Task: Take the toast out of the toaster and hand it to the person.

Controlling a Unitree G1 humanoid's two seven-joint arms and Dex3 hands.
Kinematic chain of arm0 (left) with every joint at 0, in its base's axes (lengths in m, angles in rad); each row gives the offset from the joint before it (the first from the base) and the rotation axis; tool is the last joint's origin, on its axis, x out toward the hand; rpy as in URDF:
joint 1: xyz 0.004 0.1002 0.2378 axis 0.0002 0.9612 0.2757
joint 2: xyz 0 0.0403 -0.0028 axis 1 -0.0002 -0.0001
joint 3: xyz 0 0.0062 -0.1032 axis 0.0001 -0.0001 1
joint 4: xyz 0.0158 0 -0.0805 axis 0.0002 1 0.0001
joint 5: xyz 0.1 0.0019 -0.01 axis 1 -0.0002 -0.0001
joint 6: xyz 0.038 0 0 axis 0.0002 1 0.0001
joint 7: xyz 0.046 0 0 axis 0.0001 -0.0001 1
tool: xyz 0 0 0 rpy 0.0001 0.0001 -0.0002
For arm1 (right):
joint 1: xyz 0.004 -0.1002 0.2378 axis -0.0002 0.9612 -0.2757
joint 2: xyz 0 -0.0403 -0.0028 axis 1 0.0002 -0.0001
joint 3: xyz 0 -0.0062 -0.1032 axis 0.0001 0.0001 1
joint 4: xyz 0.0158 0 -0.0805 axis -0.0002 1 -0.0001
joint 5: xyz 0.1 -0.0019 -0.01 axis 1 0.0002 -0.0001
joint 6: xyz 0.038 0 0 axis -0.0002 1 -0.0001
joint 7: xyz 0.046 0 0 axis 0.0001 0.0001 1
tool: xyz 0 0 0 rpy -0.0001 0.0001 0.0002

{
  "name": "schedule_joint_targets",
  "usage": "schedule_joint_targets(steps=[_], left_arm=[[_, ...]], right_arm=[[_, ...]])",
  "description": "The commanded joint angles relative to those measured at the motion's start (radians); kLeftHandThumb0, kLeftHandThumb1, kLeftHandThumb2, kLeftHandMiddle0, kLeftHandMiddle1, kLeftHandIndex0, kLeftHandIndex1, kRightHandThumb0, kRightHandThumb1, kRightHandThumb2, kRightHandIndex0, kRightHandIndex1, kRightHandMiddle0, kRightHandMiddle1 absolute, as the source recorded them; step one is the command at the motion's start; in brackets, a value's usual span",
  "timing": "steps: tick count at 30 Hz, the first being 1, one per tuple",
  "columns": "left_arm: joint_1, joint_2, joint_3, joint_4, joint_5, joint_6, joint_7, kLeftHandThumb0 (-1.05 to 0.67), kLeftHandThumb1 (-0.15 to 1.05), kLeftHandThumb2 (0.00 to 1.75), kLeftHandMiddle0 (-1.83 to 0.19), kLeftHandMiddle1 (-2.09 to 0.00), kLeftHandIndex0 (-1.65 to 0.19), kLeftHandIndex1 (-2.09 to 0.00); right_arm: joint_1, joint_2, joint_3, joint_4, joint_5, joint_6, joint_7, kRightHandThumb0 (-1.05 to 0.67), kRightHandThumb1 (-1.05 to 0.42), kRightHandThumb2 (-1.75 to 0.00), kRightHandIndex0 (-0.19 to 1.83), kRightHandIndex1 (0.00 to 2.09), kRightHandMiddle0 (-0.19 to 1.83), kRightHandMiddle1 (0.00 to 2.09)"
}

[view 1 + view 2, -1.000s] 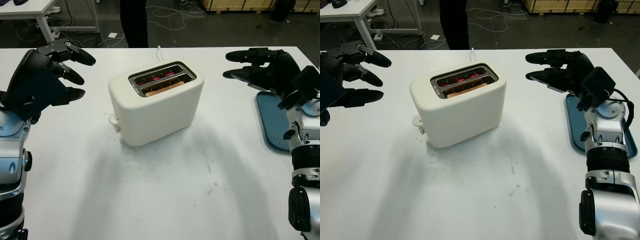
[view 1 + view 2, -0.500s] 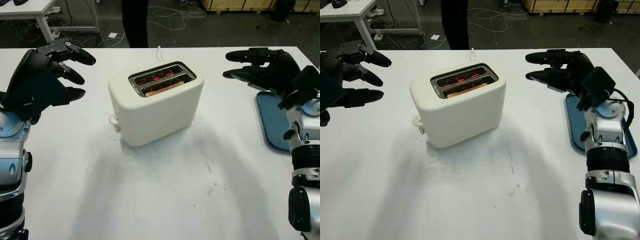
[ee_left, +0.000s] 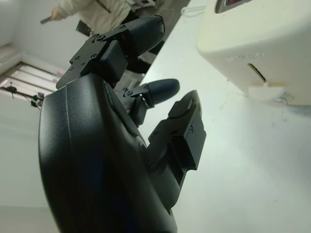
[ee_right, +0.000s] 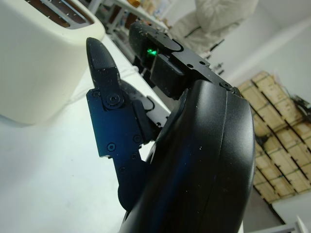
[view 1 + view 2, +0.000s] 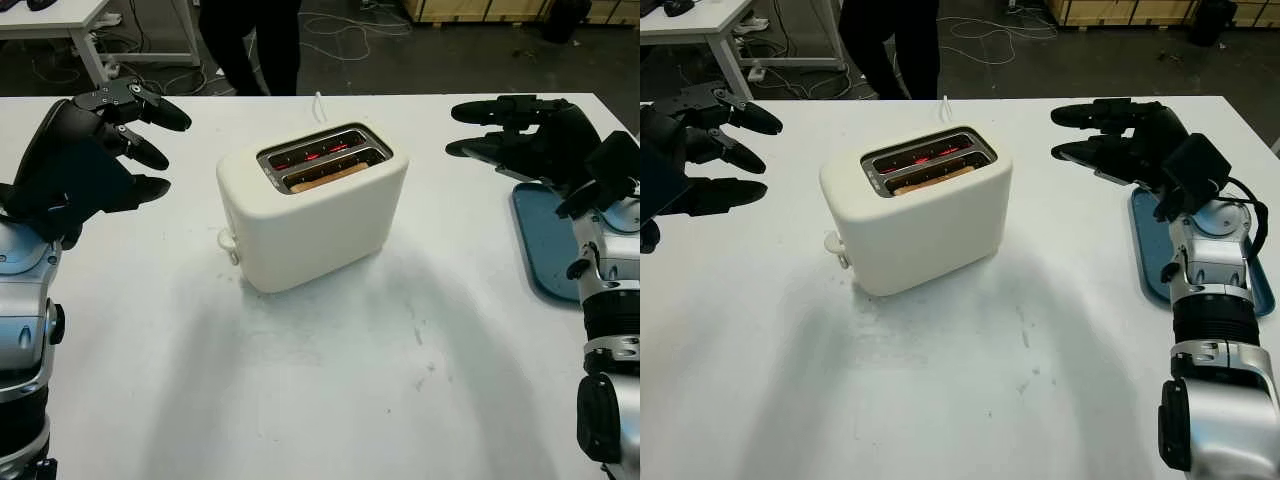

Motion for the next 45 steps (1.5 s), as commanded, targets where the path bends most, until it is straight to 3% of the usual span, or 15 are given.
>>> schedule_joint_targets(steps=[1,8,45], left_arm=[[-0.008,0.008,-0.002,0.000,0.006,-0.002,0.002,0.53,0.92,0.16,-0.48,-1.31,-0.45,-1.02],[-0.009,0.008,0.000,0.017,0.002,-0.033,0.000,0.54,0.92,0.14,-0.51,-1.31,-0.47,-1.03],[-0.006,0.008,0.000,-0.003,0.004,0.000,0.003,0.51,0.92,0.15,-0.49,-1.29,-0.46,-1.00]], right_arm=[[-0.011,-0.002,0.003,-0.004,-0.001,0.007,-0.006,-0.42,-0.84,0.00,1.06,0.00,0.93,0.00],[-0.014,-0.002,0.001,0.002,0.002,0.007,-0.005,-0.42,-0.84,0.00,1.07,0.00,0.93,0.00],[-0.006,-0.003,0.004,-0.018,-0.001,0.014,-0.010,-0.44,-0.84,0.00,1.07,0.00,0.93,0.00]])
